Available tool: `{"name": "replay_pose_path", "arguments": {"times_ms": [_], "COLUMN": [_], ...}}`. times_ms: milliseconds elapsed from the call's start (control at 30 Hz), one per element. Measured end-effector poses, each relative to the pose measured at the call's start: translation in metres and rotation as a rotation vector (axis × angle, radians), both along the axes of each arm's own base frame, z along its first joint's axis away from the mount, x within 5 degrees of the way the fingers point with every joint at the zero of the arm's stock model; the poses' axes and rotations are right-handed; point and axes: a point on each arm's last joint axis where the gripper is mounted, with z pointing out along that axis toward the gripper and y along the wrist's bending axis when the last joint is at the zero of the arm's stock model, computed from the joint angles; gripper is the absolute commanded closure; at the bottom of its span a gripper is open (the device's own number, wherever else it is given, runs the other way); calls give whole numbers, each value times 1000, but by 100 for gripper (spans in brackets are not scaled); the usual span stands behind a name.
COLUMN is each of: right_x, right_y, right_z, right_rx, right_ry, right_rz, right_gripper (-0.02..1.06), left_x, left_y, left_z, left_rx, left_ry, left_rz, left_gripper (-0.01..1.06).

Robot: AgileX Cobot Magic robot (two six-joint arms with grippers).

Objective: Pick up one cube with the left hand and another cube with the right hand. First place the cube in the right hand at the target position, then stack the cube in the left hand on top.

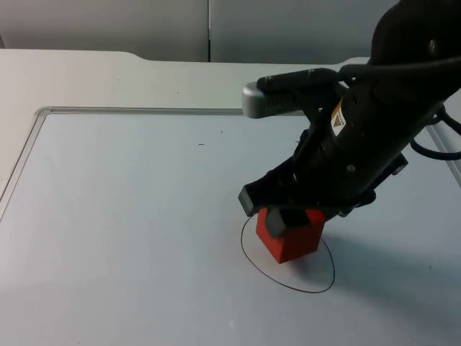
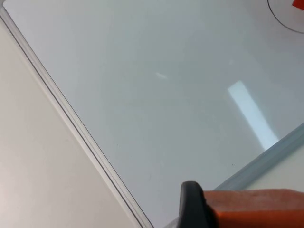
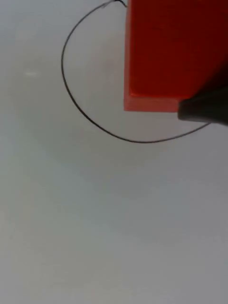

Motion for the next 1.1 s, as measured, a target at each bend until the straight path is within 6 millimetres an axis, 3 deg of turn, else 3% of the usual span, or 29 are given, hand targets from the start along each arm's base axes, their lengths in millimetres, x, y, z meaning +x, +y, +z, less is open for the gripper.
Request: {"name": "replay_pose_path", "arguments": {"times_ms": [1100], "right_x": [1], "right_y": [-1], "right_z": [-17], "right_rx": [-49], "right_ry": [27], "right_rz": [-19], "right_gripper": [105], "left_x": [0], "left_y": [0], "left_z": [-1], "left_rx": [-1], "left_ry": [-7], "left_rz": [0], "left_gripper": [101]}}
